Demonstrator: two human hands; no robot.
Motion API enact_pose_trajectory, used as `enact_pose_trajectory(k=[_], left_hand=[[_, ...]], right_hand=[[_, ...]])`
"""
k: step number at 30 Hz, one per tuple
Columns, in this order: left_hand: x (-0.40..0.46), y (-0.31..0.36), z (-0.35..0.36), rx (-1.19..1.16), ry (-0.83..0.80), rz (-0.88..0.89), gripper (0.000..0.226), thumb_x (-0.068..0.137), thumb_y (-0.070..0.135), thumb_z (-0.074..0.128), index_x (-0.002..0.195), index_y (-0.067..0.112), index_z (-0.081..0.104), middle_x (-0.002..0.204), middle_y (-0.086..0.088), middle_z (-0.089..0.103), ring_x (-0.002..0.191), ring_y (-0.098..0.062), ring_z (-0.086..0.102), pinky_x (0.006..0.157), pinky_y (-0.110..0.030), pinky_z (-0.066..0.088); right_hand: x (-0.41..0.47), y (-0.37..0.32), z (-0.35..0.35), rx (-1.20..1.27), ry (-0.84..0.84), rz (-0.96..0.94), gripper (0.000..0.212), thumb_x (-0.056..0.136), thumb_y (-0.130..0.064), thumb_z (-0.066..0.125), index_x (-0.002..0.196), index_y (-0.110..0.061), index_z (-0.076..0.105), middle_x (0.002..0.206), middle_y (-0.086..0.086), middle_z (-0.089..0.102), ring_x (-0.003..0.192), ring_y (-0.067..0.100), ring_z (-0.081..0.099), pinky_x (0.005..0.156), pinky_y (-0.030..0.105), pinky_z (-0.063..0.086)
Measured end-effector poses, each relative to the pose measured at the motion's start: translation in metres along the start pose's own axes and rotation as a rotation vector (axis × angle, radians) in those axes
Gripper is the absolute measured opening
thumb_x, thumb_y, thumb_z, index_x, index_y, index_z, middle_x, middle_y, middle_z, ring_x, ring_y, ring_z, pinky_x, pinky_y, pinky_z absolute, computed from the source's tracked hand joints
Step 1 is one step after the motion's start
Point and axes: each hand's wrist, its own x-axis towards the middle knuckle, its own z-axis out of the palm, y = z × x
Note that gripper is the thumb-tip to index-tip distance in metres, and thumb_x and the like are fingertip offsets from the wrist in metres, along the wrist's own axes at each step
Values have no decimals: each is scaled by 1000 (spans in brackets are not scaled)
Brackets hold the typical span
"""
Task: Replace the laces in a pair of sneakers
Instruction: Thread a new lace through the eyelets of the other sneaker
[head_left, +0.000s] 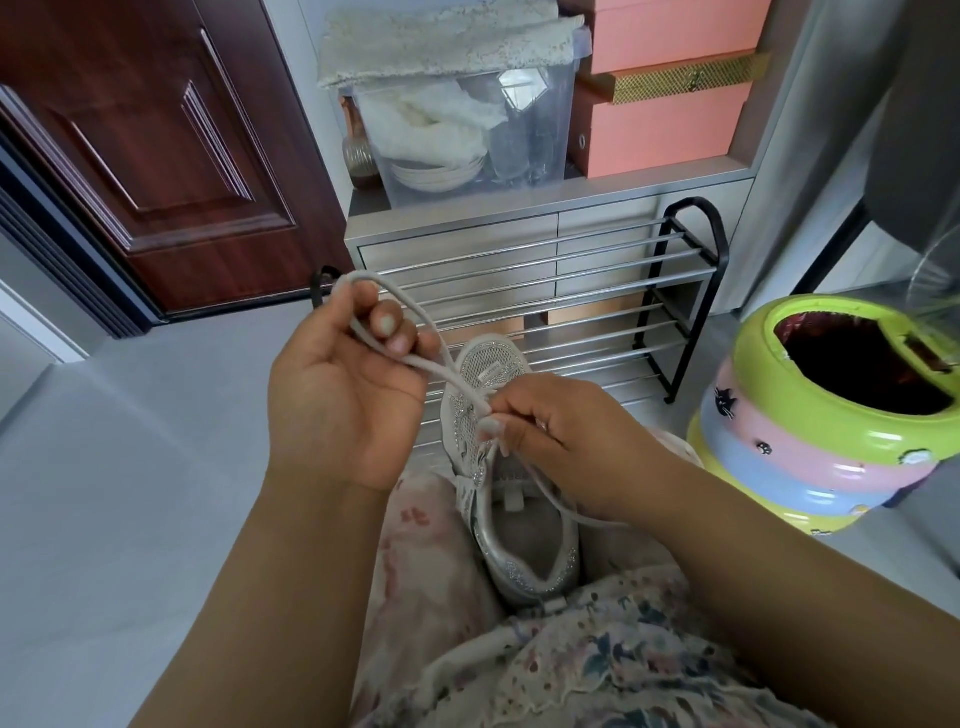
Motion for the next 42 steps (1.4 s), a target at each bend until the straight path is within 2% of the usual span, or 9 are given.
enact_pose_trajectory(k=[4,8,13,16,20,23,30,37,42], left_hand=[[-4,-19,-9,761,65,-62,11,85,22,65,85,12,67,71,7,66,70,-8,59,76,-33,47],[-18,-35,-13,1111,21,-65,17,88,26,64,82,11,70,74,-14,66,60,-13,52,59,-27,46],[-19,-35,-9,1083,16,-40,13,85,20,67,83,7,69,63,1,64,53,-1,53,52,-15,46],[-19,-33,-12,1071,32,-12,11,87,17,66,82,8,69,63,1,67,52,-3,56,51,-16,47],[-8,-18,-27,766,343,125,12,86,11,66,75,13,68,69,-3,69,57,-9,56,62,-26,49],[-4,-2,-33,557,383,148,11,84,11,69,73,13,68,72,-7,65,58,-9,56,63,-23,49],[-17,-25,-45,992,141,-158,9,81,7,71,72,8,74,56,-3,61,51,-10,51,51,-21,45],[-19,-31,-42,1283,-5,-138,10,86,18,68,80,13,73,69,-6,70,52,-3,56,57,-29,50],[-16,-30,-42,1413,3,-67,14,88,24,66,78,15,70,71,-8,68,58,-15,58,60,-36,51]], right_hand=[[4,8,-4,-177,134,32,24,95,-32,51,80,-17,63,65,-12,47,61,8,43,53,22,31],[6,16,-1,-292,164,-44,26,89,-33,50,78,-15,65,71,-6,57,65,11,48,54,27,31],[6,14,2,-335,134,-81,39,85,-40,39,80,-15,68,73,-1,62,66,19,54,55,28,40],[6,14,1,-345,134,-86,30,86,-39,49,83,-19,71,72,-6,60,66,13,52,53,21,34],[4,15,-6,-323,73,-16,19,83,-40,66,81,-22,72,73,-15,48,73,7,45,58,15,27],[2,16,-3,-423,-47,-27,20,80,-43,69,83,-24,73,83,-10,51,88,11,46,63,19,28],[5,21,15,-524,-49,-100,35,61,-54,64,75,-24,76,74,-4,54,73,19,49,65,28,34],[7,25,12,-420,-94,-23,36,73,-51,70,98,-26,73,87,-7,46,87,12,33,75,29,29],[6,25,9,-350,-78,15,31,75,-49,70,97,-27,72,87,-8,44,89,11,35,77,25,24]])
